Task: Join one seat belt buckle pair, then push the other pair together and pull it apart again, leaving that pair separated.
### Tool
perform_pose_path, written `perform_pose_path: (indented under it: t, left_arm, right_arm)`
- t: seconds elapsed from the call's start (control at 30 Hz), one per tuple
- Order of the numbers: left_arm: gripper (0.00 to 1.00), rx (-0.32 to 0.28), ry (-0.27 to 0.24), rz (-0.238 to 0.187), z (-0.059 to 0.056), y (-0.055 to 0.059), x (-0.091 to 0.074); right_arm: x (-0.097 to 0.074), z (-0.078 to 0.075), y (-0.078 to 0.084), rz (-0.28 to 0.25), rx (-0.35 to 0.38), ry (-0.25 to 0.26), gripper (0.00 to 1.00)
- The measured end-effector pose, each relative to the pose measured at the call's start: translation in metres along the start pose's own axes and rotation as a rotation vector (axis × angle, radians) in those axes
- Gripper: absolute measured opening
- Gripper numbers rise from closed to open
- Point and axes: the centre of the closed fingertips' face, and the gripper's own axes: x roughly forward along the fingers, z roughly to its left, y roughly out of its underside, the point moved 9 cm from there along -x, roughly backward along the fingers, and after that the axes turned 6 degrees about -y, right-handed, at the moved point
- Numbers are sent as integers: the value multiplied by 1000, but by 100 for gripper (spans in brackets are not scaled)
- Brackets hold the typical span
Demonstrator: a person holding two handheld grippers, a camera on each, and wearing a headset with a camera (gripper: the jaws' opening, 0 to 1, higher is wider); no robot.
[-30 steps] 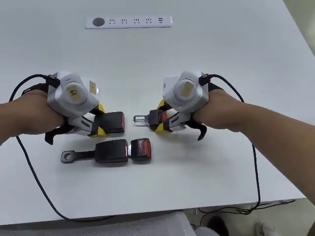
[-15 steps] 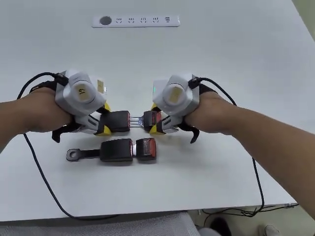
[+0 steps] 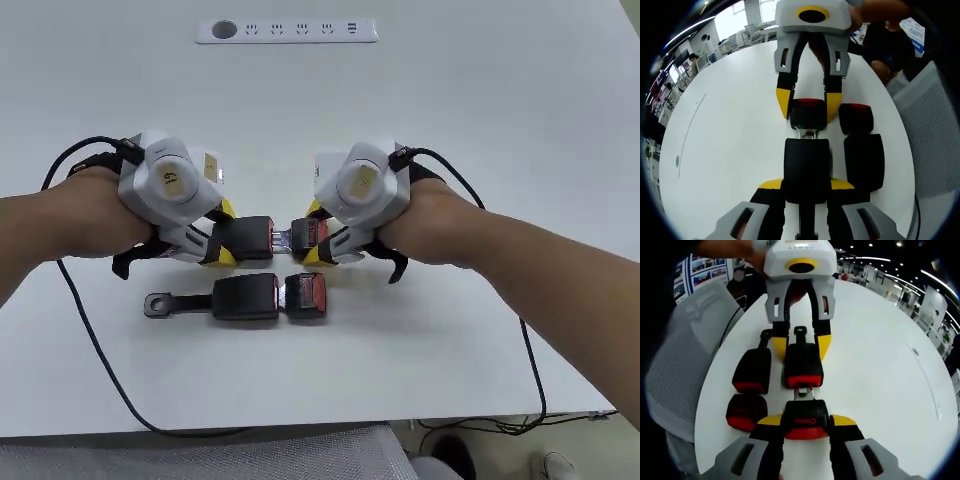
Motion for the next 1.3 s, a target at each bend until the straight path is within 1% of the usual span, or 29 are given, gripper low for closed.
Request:
perform_pose_path:
  t: [0.1, 0.2, 0.27, 0.37, 0.43, 0.5, 0.57, 0.63, 0.7, 0.83, 0.97, 1.3]
  left_arm:
    - [32, 0, 2, 1, 1, 1, 1]
    - [32, -5, -2, -11, 1, 1, 1]
    - [31, -8, -4, -10, 1, 2, 2]
    - [31, 1, -2, -5, 1, 1, 3]
    - [31, 2, -1, -4, 1, 1, 3]
    - [31, -1, -2, -6, 1, 1, 3]
    - [31, 0, -2, -7, 1, 1, 3]
    - [31, 1, -1, -4, 1, 1, 3]
    - [31, 3, -2, 1, 1, 0, 3]
    - [31, 6, 0, 3, 1, 0, 4]
    - [31, 7, 0, 2, 1, 1, 4]
    - [31, 3, -5, 3, 1, 3, 3]
  right_arm:
    - [1, -2, -1, 5, 3, 6, 31]
    - [3, 1, -1, 5, 5, 10, 30]
    - [3, 1, -2, 3, 5, 11, 30]
    - [7, 1, -8, -5, 4, 7, 30]
    - [8, 1, -10, 8, -7, 5, 30]
    - [8, -2, -8, 6, -8, 0, 30]
    - [10, -1, -9, 2, -7, -6, 30]
    - [10, -3, -8, 6, -12, -6, 29]
    - [9, 0, -9, 8, -17, -8, 29]
    - [8, 1, -9, 6, -16, -8, 29]
    - [9, -2, -11, 7, -15, -8, 29]
    - [9, -2, -10, 13, -7, -8, 30]
